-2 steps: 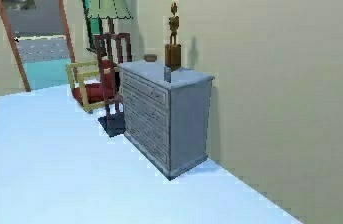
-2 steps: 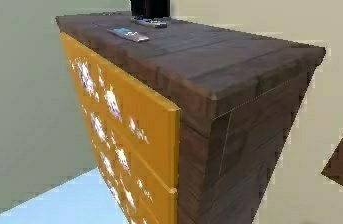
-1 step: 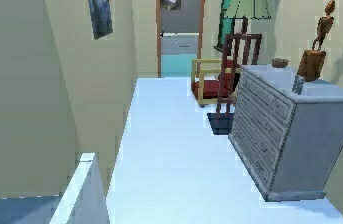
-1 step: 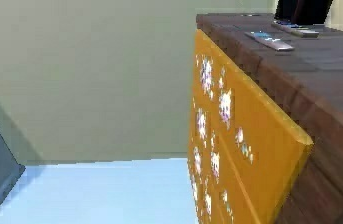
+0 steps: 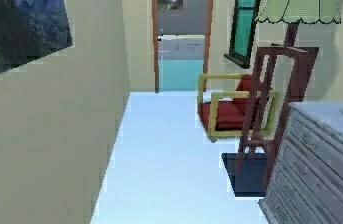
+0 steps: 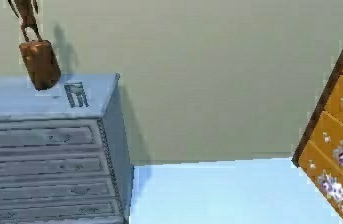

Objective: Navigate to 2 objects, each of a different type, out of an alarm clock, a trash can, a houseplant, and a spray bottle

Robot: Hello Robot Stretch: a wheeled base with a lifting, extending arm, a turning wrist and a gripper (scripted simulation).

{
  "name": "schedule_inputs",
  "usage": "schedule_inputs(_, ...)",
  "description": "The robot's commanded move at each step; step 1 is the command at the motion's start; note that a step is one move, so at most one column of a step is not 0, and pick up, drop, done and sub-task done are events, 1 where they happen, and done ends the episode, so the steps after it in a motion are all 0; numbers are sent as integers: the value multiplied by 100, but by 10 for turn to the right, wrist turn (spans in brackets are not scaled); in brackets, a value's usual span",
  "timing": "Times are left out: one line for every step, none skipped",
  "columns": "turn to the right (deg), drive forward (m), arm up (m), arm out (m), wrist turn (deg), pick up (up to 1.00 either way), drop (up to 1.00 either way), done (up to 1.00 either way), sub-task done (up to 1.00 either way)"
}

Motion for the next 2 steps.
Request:
schedule_inputs(0, 100, 0, 0, 0, 0, 0, 0, 0)
schedule_inputs(0, 100, 0, 0, 0, 0, 0, 0, 0)
